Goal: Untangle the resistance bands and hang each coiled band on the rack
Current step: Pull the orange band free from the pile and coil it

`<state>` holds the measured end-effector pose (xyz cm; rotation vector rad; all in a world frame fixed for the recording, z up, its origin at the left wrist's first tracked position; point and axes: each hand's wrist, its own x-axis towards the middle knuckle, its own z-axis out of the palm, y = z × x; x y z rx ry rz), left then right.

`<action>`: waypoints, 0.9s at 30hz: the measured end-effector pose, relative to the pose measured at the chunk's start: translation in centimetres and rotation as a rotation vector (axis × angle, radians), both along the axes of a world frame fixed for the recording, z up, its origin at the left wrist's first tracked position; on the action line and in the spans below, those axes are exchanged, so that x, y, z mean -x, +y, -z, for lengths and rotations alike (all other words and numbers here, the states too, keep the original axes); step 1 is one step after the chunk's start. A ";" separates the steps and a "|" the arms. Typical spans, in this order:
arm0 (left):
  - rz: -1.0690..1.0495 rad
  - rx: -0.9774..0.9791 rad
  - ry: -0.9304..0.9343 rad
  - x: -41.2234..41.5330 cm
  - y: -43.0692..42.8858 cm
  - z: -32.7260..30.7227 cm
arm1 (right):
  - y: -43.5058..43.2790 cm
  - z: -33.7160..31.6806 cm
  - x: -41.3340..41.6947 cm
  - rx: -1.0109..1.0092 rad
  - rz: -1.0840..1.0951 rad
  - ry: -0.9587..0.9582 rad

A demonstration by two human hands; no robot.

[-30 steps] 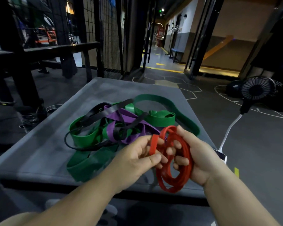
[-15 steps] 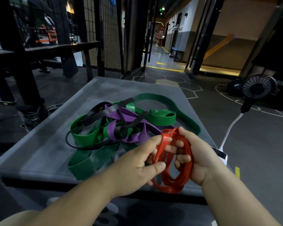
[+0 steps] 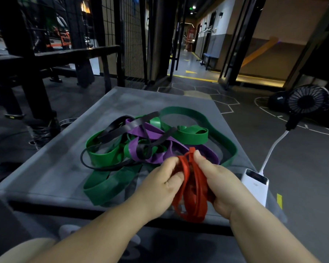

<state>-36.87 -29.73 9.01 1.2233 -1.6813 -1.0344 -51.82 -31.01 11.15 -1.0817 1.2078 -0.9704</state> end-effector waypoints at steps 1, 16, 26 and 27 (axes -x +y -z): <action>-0.010 -0.005 0.003 0.0 0.0 0.0 | 0.0 0.0 -0.1 0.005 0.014 0.036; -0.119 0.160 -0.187 0.5 0.0 1.4 | 0.0 1.0 -1.2 0.122 0.134 0.155; -0.068 0.093 -0.163 0.0 0.2 0.1 | -0.1 1.6 -1.5 0.241 0.169 0.273; -0.030 0.056 -0.120 0.1 0.2 0.1 | -0.2 1.6 -1.4 0.239 0.187 0.276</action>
